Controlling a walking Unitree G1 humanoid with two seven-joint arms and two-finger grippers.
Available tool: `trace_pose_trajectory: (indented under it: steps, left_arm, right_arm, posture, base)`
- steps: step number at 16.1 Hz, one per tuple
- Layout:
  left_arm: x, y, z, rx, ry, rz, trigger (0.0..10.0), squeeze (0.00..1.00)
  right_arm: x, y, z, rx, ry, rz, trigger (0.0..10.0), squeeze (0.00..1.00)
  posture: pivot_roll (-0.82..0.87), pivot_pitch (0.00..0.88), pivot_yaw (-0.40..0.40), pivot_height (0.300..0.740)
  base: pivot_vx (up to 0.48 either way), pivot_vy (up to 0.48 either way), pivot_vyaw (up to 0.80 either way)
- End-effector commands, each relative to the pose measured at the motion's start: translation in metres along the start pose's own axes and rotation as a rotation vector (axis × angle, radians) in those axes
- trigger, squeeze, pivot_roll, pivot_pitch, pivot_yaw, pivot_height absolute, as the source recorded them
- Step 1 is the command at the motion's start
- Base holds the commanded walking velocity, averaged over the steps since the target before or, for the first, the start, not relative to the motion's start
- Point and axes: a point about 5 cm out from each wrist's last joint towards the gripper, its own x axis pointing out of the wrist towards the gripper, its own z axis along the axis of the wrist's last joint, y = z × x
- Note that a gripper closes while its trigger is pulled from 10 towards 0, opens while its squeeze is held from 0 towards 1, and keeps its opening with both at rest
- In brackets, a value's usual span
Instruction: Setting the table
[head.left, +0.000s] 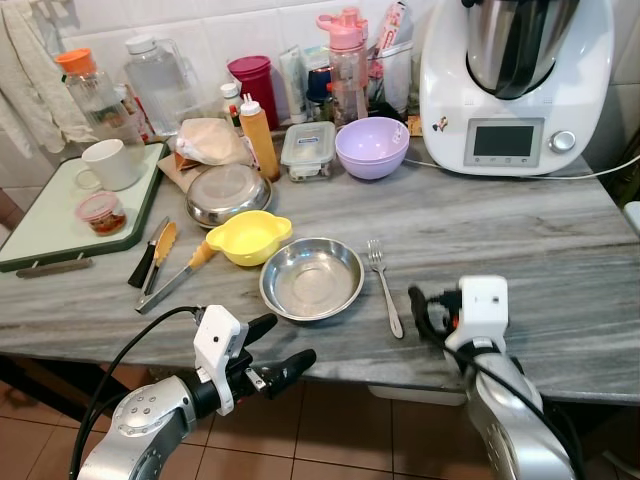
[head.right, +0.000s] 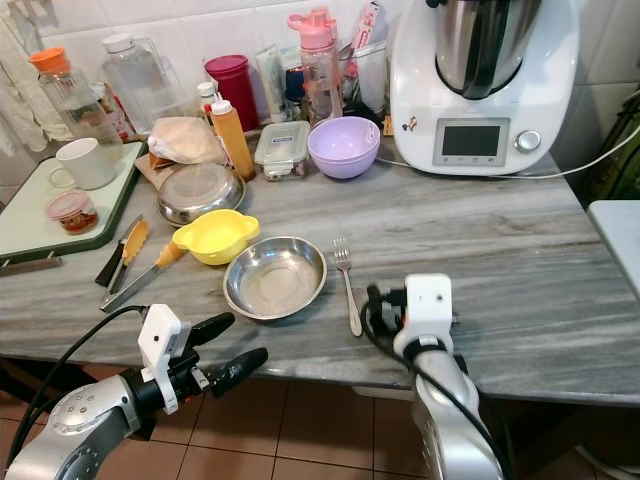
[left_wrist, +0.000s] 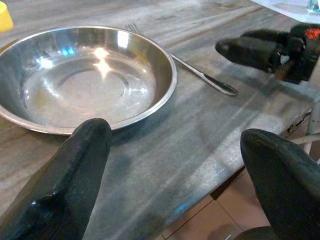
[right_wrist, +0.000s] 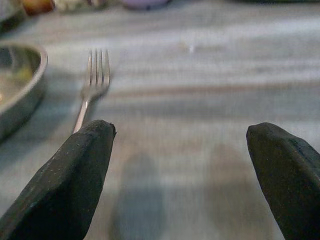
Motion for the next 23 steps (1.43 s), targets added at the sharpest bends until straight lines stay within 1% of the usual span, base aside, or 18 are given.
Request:
trace_pose_trajectory:
  steps: [1,4,5,7,9,11,14,15,18,19,20,21,22,23]
  left_arm:
    - [-0.005,0.005,-0.002,-0.003,0.013,0.013,10.0,0.0]
    - [-0.005,0.003,-0.003,-0.034,0.012,-0.018,10.0,0.0]
    - [-0.005,0.003,-0.004,-0.036,0.015,-0.023,10.0,0.0]
    - [-0.005,0.003,-0.004,-0.033,0.018,-0.022,10.0,0.0]
    - [-0.005,0.003,-0.004,-0.035,0.019,-0.02,10.0,0.0]
    - [-0.004,0.004,-0.004,-0.04,0.018,-0.014,10.0,0.0]
    - [-0.004,0.003,-0.004,-0.046,0.021,-0.013,10.0,0.0]
    - [-0.003,0.003,-0.004,-0.047,0.022,-0.013,10.0,0.0]
    - [-0.002,0.003,-0.003,-0.049,0.026,-0.019,10.0,0.0]
    - [-0.002,0.003,-0.004,-0.051,0.027,-0.02,10.0,0.0]
    - [-0.002,0.003,-0.004,-0.053,0.028,-0.02,10.0,0.0]
    - [-0.001,0.003,-0.004,-0.056,0.028,-0.02,10.0,0.0]
    - [-0.001,0.003,-0.004,-0.058,0.027,-0.019,10.0,0.0]
    - [-0.001,0.003,-0.004,-0.06,0.026,-0.018,10.0,0.0]
  right_arm:
    - [-0.002,0.007,0.004,0.016,0.003,0.038,10.0,1.0]
    - [-0.002,0.011,0.0,0.016,0.041,0.054,10.0,1.0]
    - [-0.002,0.011,0.0,0.016,0.046,0.052,10.0,1.0]
    - [-0.001,0.01,-0.003,0.01,0.093,0.046,10.0,1.0]
    - [0.0,0.009,-0.004,-0.005,0.117,0.03,10.0,1.0]
    - [-0.002,0.005,-0.003,-0.032,0.109,0.008,10.0,1.0]
    - [-0.003,-0.001,-0.005,-0.055,0.143,-0.046,10.0,1.0]
    - [-0.003,-0.002,-0.004,-0.051,0.153,-0.053,10.0,1.0]
    - [0.0,-0.008,0.001,-0.124,0.162,-0.085,10.0,1.0]
    - [0.001,-0.008,0.002,-0.139,0.163,-0.079,10.0,0.97]
    - [0.002,-0.009,0.003,-0.192,0.173,-0.087,10.0,0.51]
    - [0.003,-0.01,0.003,-0.221,0.177,-0.082,10.0,0.19]
    - [0.004,-0.01,0.002,-0.228,0.185,-0.082,10.0,0.0]
    - [0.004,-0.009,0.001,-0.239,0.187,-0.073,10.0,0.0]
  posture:
    - [-0.06,0.019,0.148,0.74]
    - [-0.07,0.017,0.147,0.74]
    - [-0.07,0.017,0.147,0.74]
    - [-0.07,0.017,0.147,0.74]
    - [-0.06,0.014,0.141,0.74]
    - [-0.05,0.018,0.141,0.74]
    - [-0.06,0.019,0.142,0.74]
    - [-0.06,0.021,0.142,0.74]
    - [-0.07,0.021,0.143,0.74]
    - [-0.07,0.021,0.143,0.74]
    - [-0.07,0.021,0.143,0.74]
    - [-0.07,0.022,0.14,0.74]
    - [-0.07,0.022,0.138,0.74]
    - [-0.07,0.022,0.138,0.74]
  base:
    - [0.0,0.0,0.0]
    - [0.0,0.0,0.0]
    - [0.0,0.0,0.0]
    - [0.0,0.0,0.0]
    - [0.0,0.0,0.0]
    - [0.0,0.0,0.0]
    - [0.0,0.0,0.0]
    - [0.0,0.0,0.0]
    - [0.0,0.0,0.0]
    - [0.0,0.0,0.0]
    - [0.0,0.0,0.0]
    - [0.0,0.0,0.0]
    - [0.0,0.0,0.0]
    - [0.0,0.0,0.0]
